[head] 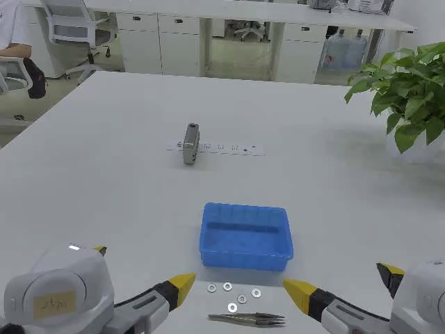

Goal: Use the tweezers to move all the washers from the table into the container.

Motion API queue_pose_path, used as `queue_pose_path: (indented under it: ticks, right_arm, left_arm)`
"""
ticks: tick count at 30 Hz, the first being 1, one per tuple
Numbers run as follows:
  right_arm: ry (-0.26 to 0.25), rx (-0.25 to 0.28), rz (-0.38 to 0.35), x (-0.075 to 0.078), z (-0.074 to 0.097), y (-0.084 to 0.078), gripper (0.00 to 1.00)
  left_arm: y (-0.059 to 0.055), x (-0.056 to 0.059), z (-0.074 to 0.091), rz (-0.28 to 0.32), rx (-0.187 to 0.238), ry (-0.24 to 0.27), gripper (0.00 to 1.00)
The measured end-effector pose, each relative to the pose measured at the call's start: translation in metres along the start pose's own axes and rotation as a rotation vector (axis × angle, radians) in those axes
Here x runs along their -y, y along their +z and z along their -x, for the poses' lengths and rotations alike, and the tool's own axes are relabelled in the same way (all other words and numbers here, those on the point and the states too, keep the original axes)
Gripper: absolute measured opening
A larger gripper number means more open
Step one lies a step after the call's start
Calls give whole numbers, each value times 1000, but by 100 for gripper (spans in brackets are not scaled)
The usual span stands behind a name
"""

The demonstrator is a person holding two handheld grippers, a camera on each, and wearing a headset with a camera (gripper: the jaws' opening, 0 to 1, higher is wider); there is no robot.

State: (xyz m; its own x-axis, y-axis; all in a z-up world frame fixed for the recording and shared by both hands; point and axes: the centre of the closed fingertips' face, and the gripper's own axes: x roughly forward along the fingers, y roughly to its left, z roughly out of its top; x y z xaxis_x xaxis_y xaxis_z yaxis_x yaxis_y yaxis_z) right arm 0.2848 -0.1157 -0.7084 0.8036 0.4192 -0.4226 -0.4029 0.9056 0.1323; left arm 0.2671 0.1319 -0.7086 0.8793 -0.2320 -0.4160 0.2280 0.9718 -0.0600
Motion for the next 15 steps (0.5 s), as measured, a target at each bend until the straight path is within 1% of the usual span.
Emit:
queue_pose_path:
  ticks: [2,3,5,11,15]
  right_arm:
    - [-2,-4,0,1,0,-1,94]
    - [-1,-5,-1,1,0,-1,94]
    - [0,-7,0,0,0,-1,93]
    - [0,-11,11,-1,0,-2,93]
    - [4,-20,17,-2,-1,-3,93]
  left_arm:
    - [-1,4,0,17,-7,-23,88]
    - [-2,5,-1,15,-9,-29,88]
    - [-3,6,-1,2,-14,-31,88]
    - [-4,10,-2,-15,-23,-47,87]
    - [-7,14,-2,-46,-37,-51,86]
